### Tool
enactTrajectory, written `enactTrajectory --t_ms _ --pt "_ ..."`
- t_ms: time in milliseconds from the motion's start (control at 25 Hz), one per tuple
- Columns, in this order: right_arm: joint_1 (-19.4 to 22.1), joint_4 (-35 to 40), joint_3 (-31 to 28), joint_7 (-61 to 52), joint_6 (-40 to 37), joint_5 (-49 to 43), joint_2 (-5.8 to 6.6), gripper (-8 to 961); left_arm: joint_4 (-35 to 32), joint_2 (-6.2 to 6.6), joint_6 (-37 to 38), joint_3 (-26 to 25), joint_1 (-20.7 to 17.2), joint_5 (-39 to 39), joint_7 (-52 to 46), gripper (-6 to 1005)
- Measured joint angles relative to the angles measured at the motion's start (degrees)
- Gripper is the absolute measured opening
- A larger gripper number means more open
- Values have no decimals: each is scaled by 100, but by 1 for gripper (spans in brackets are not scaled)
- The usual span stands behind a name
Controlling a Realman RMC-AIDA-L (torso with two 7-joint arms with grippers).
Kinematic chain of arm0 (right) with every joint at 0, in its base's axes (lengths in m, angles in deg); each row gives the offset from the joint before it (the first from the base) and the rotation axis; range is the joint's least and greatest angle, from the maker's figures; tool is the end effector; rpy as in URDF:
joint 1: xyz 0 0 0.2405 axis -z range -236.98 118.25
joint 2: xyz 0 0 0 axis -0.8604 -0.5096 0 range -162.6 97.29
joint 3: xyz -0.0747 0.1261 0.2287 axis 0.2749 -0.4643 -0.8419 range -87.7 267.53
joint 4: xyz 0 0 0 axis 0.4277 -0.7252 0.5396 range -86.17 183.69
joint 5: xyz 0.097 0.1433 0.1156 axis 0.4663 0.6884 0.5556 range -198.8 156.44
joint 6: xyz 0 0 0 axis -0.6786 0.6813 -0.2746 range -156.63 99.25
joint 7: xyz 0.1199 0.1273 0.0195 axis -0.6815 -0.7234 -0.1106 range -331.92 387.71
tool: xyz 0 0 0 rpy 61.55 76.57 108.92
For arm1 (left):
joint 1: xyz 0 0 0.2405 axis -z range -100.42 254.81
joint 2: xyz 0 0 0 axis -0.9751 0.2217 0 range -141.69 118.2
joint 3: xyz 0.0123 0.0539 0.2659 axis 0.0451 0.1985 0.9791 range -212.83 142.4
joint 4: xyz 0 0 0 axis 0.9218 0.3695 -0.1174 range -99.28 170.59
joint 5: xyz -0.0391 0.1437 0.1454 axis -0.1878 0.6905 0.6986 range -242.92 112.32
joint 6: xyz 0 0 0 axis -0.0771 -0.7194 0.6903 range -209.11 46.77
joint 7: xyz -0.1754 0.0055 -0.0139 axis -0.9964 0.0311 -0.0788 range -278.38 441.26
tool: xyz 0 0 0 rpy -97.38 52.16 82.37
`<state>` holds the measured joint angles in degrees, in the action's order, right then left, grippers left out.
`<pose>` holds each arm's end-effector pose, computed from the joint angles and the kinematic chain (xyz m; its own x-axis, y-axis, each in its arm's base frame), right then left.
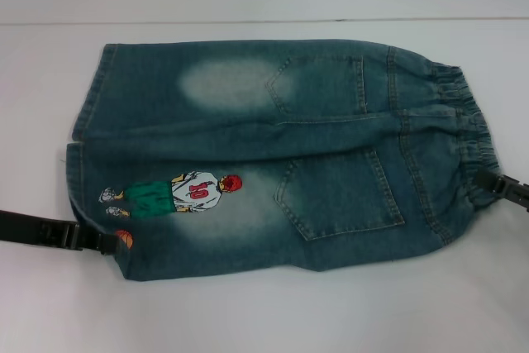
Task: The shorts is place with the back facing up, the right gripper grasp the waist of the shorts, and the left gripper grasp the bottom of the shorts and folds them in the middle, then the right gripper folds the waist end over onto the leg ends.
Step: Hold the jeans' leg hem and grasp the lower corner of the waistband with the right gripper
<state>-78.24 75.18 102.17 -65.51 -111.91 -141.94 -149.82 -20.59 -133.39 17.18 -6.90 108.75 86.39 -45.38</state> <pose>0.3811 0.2903 -0.0047 0.2021 -0.6309 -0.7491 -0.9564 -0.2920 -0.0121 -0.3172 0.3172 -0.0056 0.3498 0.9241 0.1537 0.9347 -0.3331 -0.1239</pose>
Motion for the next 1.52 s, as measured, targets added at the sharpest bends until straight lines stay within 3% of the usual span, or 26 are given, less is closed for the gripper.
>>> enactTrajectory --t_ms 440,880,1000,1200,1440,1520 --pt "-85 5 166 -310 35 -122 52 905 3 0 50 -10 0 -45 4 21" --pt "-31 100 311 -64 80 -137 98 707 0 38 158 -16 -47 -226 16 23" --pt "-29 174 346 -119 81 -186 124 462 0 50 163 -24 -54 -228 17 23" --pt "-38 307 356 -174 66 -309 124 217 -54 69 244 -29 -54 -236 40 22" --pt "-27 319 313 -176 -103 -316 190 33 -63 130 345 -39 -82 -287 110 19" --pt "-12 320 288 -168 -196 -306 219 32 -60 158 401 -44 -130 -407 173 17"
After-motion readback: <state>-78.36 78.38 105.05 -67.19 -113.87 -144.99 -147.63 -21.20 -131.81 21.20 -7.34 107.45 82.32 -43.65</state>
